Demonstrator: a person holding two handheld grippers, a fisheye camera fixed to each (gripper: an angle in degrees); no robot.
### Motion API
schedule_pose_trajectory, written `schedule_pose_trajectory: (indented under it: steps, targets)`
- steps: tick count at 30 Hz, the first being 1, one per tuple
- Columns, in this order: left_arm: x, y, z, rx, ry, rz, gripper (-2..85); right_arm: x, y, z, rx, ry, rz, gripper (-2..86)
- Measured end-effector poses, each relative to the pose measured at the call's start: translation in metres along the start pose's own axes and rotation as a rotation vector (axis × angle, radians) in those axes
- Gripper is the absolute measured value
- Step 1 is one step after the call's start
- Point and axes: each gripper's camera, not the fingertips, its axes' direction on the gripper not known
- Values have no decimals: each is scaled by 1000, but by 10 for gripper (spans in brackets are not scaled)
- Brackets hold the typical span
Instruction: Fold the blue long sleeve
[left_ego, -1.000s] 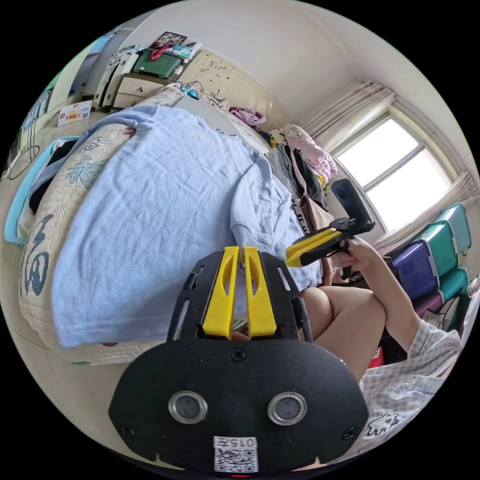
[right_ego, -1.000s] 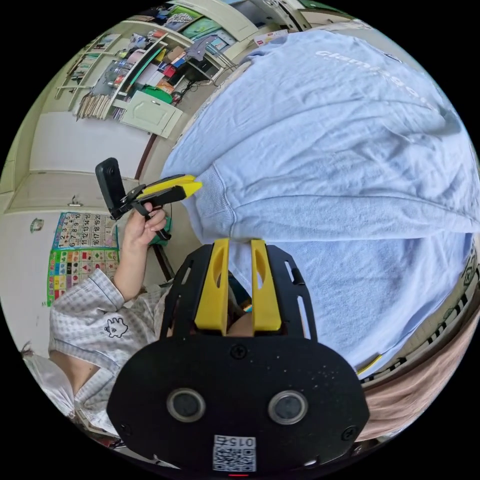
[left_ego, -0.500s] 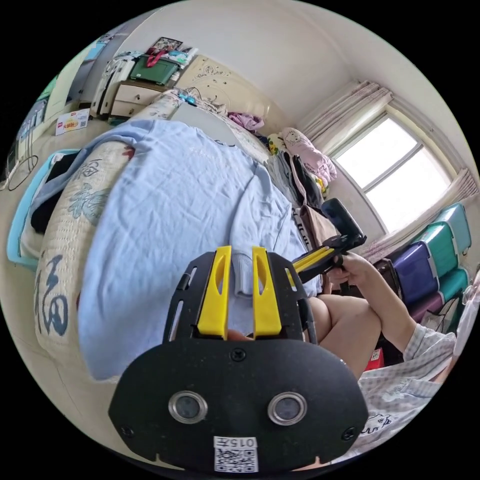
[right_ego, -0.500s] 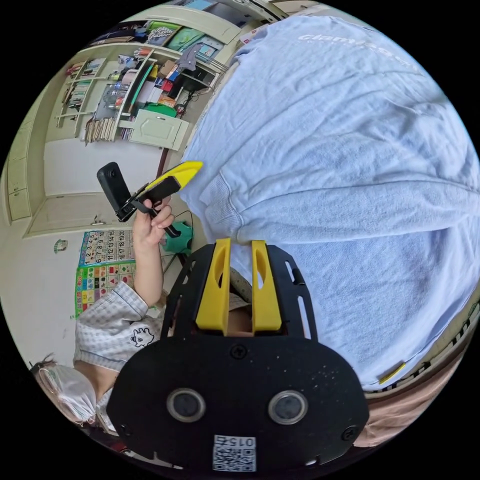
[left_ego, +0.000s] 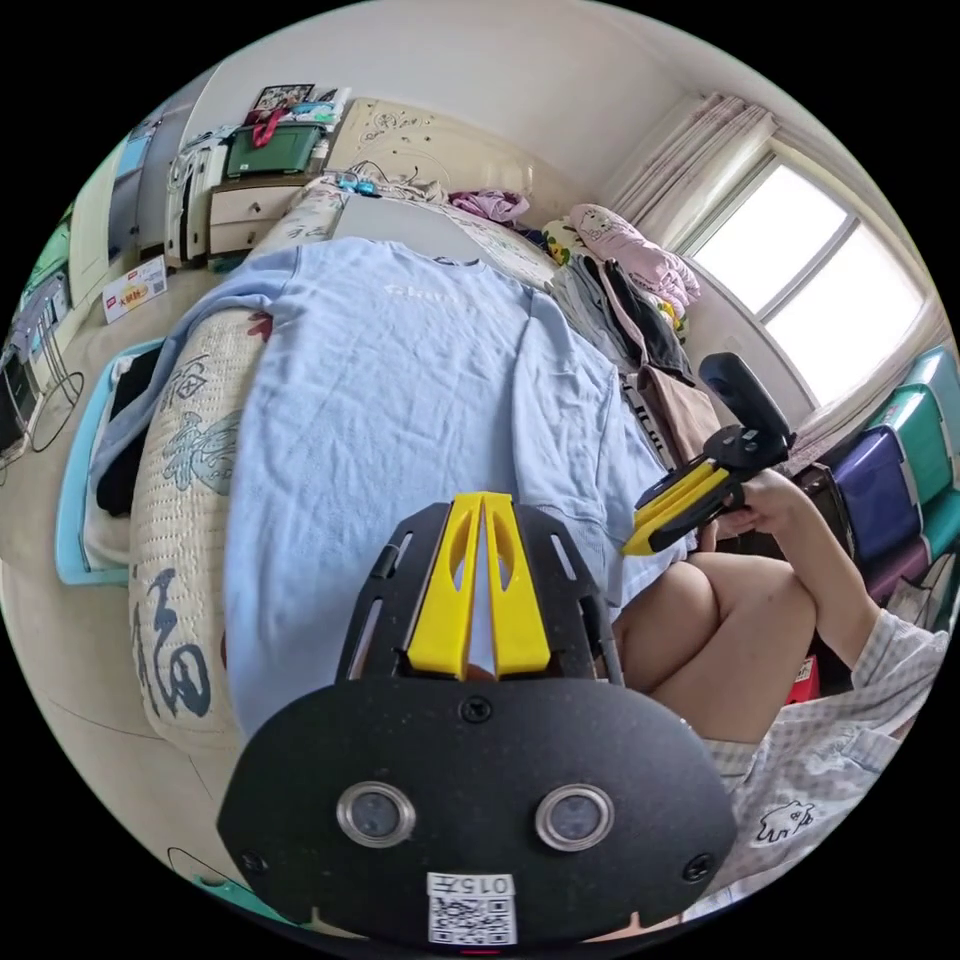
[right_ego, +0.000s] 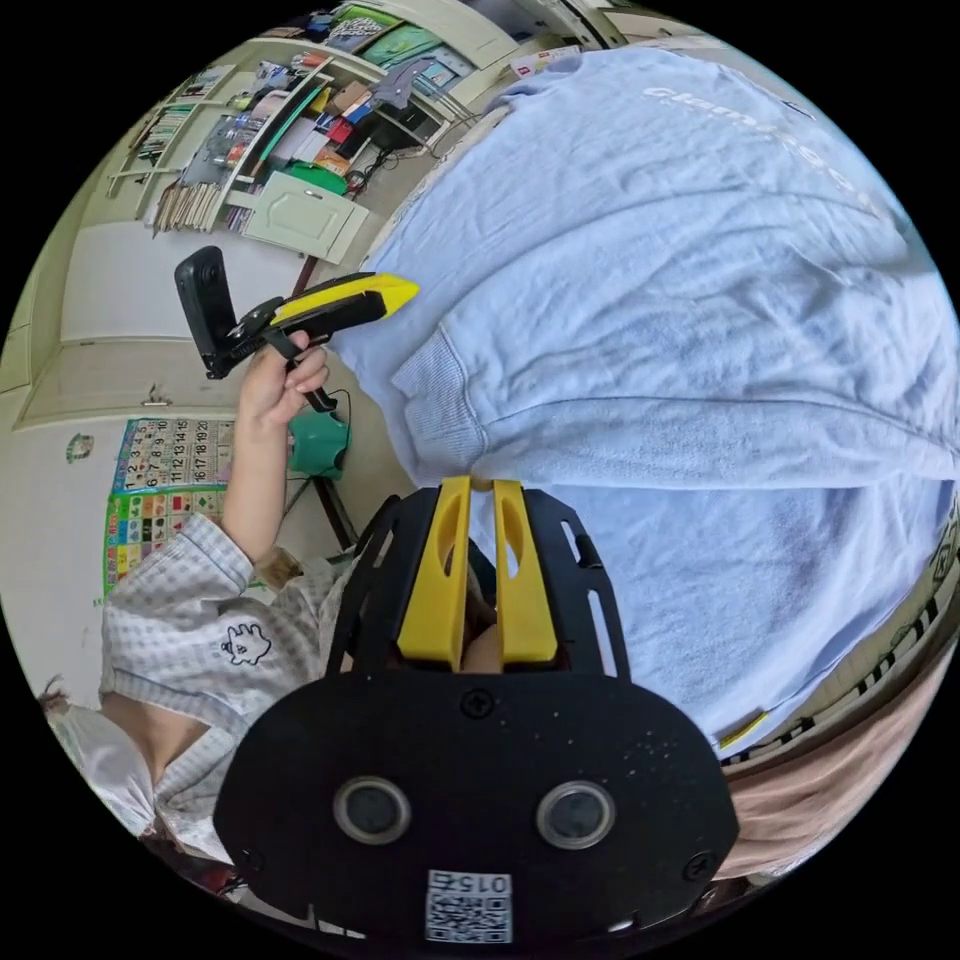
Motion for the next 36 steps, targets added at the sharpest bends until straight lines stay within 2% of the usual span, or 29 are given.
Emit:
schedule_pose_trajectory:
  steps: [2,5,7,11,15,20,23,27,31,34,36]
  targets:
    - [-5,-6,1,6,2,7,-3,13,6,-31,57,-52,15,50]
    - [-12,-31,5,34,34,22,10,36,24,-102,290,-169,24,51]
    - [-14,-55,13,45,58,36,20,58,43,-145,425,-155,66,60]
    - [4,-134,55,35,86,148,45,151,107,-219,729,-12,404,73]
    - [28,-226,131,10,163,209,70,227,150,-247,956,-116,597,78]
    - [61,-320,232,-42,159,239,109,266,127,-252,968,-173,640,91]
    - [66,-362,289,-62,175,171,127,279,105,-254,971,-229,621,104]
    - [65,-393,344,-107,162,124,109,274,89,-253,986,-185,620,96]
    - [70,-401,359,-100,197,164,59,267,88,-247,1010,-98,638,48]
    - [76,-405,363,-88,155,209,39,256,89,-242,1056,-48,635,24]
    - [81,-406,359,-37,114,237,30,238,89,-240,1107,56,656,16]
